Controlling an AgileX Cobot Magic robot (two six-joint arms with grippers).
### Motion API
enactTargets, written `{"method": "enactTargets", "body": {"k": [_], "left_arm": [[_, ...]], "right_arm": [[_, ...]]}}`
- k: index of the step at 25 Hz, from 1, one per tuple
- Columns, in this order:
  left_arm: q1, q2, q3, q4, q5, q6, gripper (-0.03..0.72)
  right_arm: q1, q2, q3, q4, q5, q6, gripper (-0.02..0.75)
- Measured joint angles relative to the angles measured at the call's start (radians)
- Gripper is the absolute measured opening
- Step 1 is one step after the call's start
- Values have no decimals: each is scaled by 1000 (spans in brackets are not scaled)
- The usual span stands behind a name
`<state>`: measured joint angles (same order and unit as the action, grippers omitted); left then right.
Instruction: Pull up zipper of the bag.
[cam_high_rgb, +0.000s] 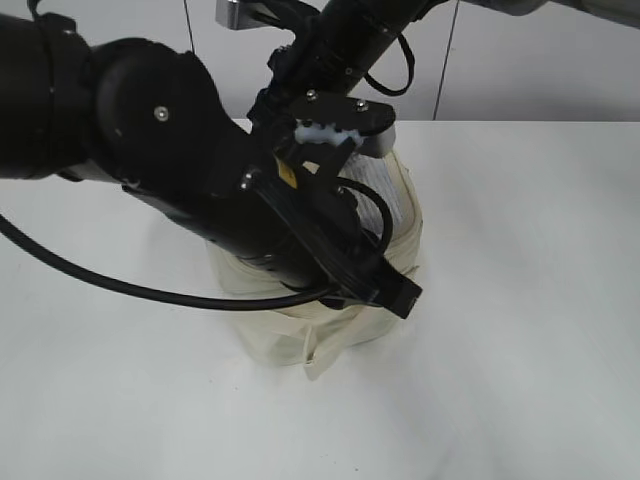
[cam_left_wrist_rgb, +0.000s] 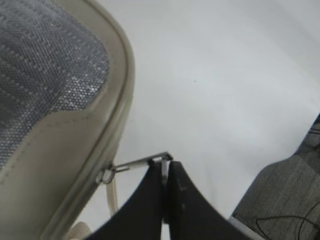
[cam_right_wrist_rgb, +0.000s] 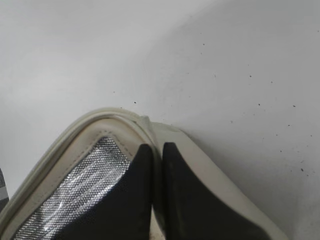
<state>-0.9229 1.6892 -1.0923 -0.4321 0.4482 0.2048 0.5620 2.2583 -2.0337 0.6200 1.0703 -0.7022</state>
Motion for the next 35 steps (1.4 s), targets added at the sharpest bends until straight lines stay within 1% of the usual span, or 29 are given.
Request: {"method": "enactTargets", "body": {"k": [5,7,8,10,12,14,15,17,19,22,27,30,35], "left_arm": [[0,0,-6,24,80,1,4],[0,-3,-7,45,116,3,41],[-1,-9,-8,59,138,3,78],[-2,-23,-9,93,175,3,179],[-2,-45,-11,126,204,2,291],[-2,-68,-11,179,220,-24,348],[-2,-82,-12,215,227,-40,363],[0,-115,-13,281,244,-76,375],[19,-154,-13,325,265,-105,381],[77,-201,-14,350,293,-145,382],[217,-222,-14,355,322,-169,382],[285,-222,-16,355,317,-166,382],[347,-208,-56,339,301,-116,382]], "right_arm": [[0,0,0,0,0,22,36],[0,0,0,7,-6,37,79],[0,0,0,20,-18,44,123],[0,0,-7,55,-37,54,244],[0,0,-9,67,-41,64,386],[0,-1,-9,54,-40,92,476],[0,-3,-10,37,-40,115,503],[0,-7,-14,-11,-40,158,527],[-1,-8,-28,-71,-40,210,537],[-15,-8,-46,-135,-38,260,540],[-80,-10,-61,-146,8,283,540],[-129,-10,-61,-148,64,300,540],[-190,-10,-62,-152,128,314,540]]}}
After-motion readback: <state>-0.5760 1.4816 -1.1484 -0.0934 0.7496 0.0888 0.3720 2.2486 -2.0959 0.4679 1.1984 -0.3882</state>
